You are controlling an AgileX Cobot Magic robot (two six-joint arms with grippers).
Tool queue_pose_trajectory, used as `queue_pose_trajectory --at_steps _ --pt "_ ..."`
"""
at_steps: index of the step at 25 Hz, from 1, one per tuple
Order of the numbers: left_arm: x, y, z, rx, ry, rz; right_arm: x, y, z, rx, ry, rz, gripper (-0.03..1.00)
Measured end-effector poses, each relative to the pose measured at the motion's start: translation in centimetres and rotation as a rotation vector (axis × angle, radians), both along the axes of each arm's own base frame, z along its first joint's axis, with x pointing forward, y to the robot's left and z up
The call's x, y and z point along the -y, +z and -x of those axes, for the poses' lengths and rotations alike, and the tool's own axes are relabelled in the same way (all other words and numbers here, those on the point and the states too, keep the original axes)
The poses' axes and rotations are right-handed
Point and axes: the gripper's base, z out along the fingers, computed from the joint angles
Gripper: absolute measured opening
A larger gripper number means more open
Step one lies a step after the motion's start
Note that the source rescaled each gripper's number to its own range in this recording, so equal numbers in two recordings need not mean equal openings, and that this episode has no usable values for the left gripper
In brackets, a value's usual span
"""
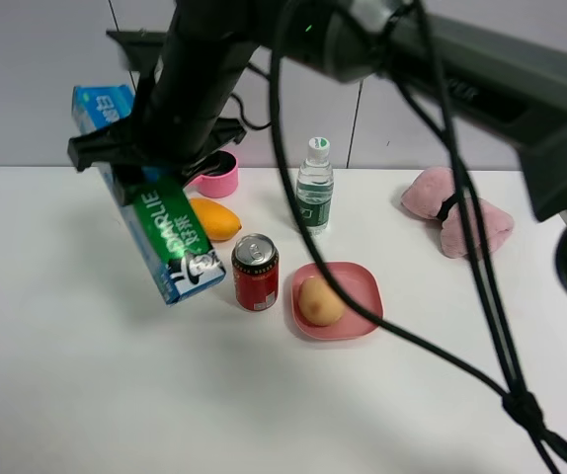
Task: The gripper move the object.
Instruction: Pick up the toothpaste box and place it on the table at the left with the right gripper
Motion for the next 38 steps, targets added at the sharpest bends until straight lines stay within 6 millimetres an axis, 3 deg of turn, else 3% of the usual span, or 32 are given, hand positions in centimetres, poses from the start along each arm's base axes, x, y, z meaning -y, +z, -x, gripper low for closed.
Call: queue_pose_trajectory --at_steps 4,11,19,25,38 --pt "0.0 0.0 0.0 0.000 0.000 0.000 -2.3 -3.9 0.1 -0.021 0.021 0.028 0.00" --pt "0.0 0.0 0.0 0.000 0.000 0.000 -3.3 -9.6 -0.8 -0.076 0.016 0.101 0.00" --pt "0.0 0.0 0.0 0.000 0.000 0.000 -3.6 -11.9 -1.5 -0.040 0.009 0.137 0.00" --pt "0.0 0.0 0.0 0.000 0.000 0.000 -3.9 -15.0 -1.7 -0.080 0.003 0.182 0.00" --pt "0.0 0.0 0.0 0.000 0.000 0.000 -3.8 -17.6 -1.5 -0.132 0.009 0.243 0.00"
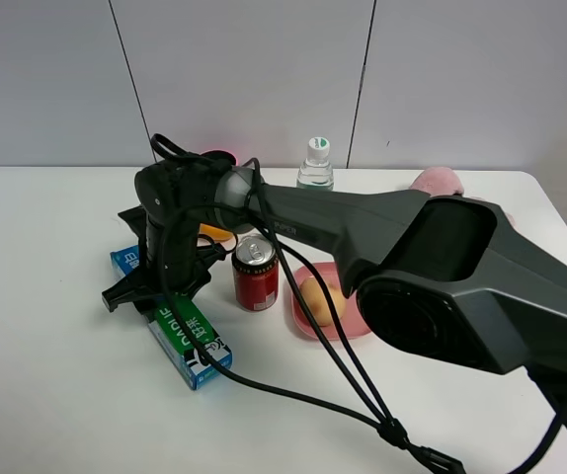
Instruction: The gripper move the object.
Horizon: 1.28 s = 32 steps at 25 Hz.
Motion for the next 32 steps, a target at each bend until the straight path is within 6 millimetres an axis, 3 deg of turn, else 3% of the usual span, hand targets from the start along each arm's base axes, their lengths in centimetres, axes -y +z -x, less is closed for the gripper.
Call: queue_pose_trajectory --at_steps 8,9,14,18,21,25,29,32 --pt "0.0 0.0 0.0 0.000 0.000 0.000 0.0 0.0 0.0 -0.001 0.000 -0.001 0.00" --pt "0.0 0.0 0.0 0.000 0.000 0.000 0.0 0.0 0.0 -0.002 -0.001 -0.001 0.04" --pt "0.0 0.0 0.0 0.000 0.000 0.000 -0.1 0.1 0.1 -0.010 -0.004 -0.013 0.59" --pt "0.0 0.0 0.0 0.000 0.000 0.000 -0.1 1.7 0.3 -0.020 0.003 -0.022 0.69" --pt "0.0 0.0 0.0 0.000 0.000 0.000 0.1 6.5 0.5 0.014 0.033 -0.063 0.70" --pt "0.0 0.0 0.0 0.000 0.000 -0.001 1.3 17.5 1.2 0.191 0.079 -0.233 0.70" --pt "0.0 0.0 0.0 0.000 0.000 -0.001 5.6 28.4 2.1 0.506 0.052 -0.287 0.70" --pt "0.0 0.0 0.0 0.000 0.000 -0.001 10.5 34.2 1.7 0.731 -0.073 -0.260 0.70"
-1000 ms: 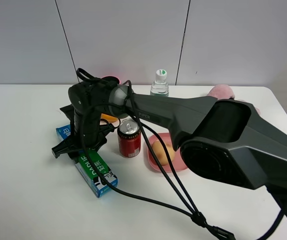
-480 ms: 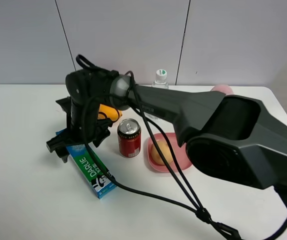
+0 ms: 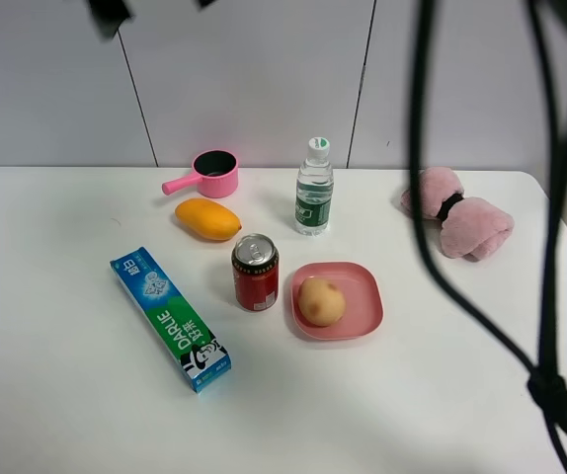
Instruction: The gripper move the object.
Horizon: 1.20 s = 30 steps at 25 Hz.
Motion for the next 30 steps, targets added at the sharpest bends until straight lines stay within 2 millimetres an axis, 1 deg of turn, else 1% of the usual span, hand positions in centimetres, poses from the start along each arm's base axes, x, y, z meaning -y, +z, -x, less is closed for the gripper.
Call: queue_pose_trajectory --at_steps 2,4,6,8,10,12,15,17,20,21,24,25,27,30 --pt "0.0 0.0 0.0 0.000 0.000 0.000 4.1 3.1 -0.5 0.095 -0.112 -0.009 0.70" --pt "0.0 0.0 0.0 0.000 0.000 0.000 7.8 5.5 -0.7 0.154 -0.202 -0.026 0.70" --pt "0.0 0.0 0.0 0.000 0.000 0.000 11.8 7.9 -0.4 0.221 -0.287 -0.040 0.70" --pt "0.0 0.0 0.0 0.000 0.000 0.000 15.1 9.7 0.3 0.273 -0.340 -0.044 0.70" --pt "0.0 0.0 0.0 0.000 0.000 0.000 18.2 11.6 1.7 0.324 -0.381 -0.060 0.70" --pt "0.0 0.0 0.0 0.000 0.000 0.000 20.5 13.3 3.6 0.369 -0.394 -0.079 0.70" --pt "0.0 0.0 0.0 0.000 0.000 0.000 22.6 15.5 7.5 0.430 -0.356 -0.135 0.70" --pt "0.0 0.0 0.0 0.000 0.000 0.000 23.7 16.4 10.1 0.453 -0.317 -0.164 0.70" --pt "0.0 0.0 0.0 0.000 0.000 0.000 25.2 16.2 13.0 0.462 -0.289 -0.128 0.70" --pt "0.0 0.0 0.0 0.000 0.000 0.000 25.5 15.7 13.4 0.449 -0.286 -0.103 0.70" --pt "0.0 0.0 0.0 0.000 0.000 0.000 27.3 14.1 15.4 0.440 -0.308 -0.014 0.70" --pt "0.0 0.0 0.0 0.000 0.000 0.000 27.6 13.3 15.8 0.428 -0.312 0.022 0.70" --pt "0.0 0.0 0.0 0.000 0.000 0.000 28.7 11.8 17.0 0.413 -0.331 0.072 0.70" --pt "0.0 0.0 0.0 0.000 0.000 0.000 30.5 9.9 19.1 0.390 -0.383 0.086 0.70"
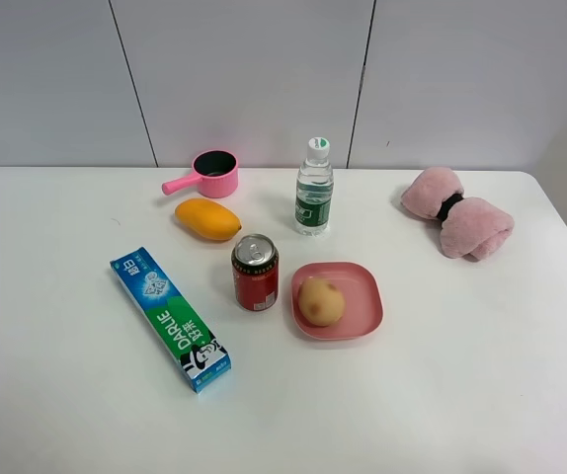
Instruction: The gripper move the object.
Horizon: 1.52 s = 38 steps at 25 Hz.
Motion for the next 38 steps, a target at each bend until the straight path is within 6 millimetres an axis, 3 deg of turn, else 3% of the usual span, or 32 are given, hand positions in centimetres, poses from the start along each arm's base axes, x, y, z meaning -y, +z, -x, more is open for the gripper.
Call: queue_pose_trajectory --at_steps 6,12,16,21,25,32,38 --pt "0.0 0.0 0.0 0.000 0.001 -0.002 2.9 -4.3 4.8 -0.041 -0.182 -0.078 0.70" --pt "0.0 0.0 0.0 0.000 0.001 -0.002 2.7 -9.9 8.8 -0.100 -0.239 -0.185 0.70" --pt "0.0 0.0 0.0 0.000 0.001 -0.002 2.3 -14.1 10.1 -0.150 -0.230 -0.222 0.70" --pt "0.0 0.0 0.0 0.000 0.001 -0.002 2.0 -19.5 10.3 -0.211 -0.219 -0.249 0.70" --pt "0.0 0.0 0.0 0.000 0.001 -0.002 2.0 -22.7 10.4 -0.225 -0.217 -0.248 0.70" --pt "0.0 0.0 0.0 0.000 0.001 -0.002 1.5 -25.9 11.3 -0.210 -0.164 -0.300 0.70" --pt "0.0 0.0 0.0 0.000 0.001 -0.002 1.4 -27.4 11.0 -0.242 -0.165 -0.300 0.70"
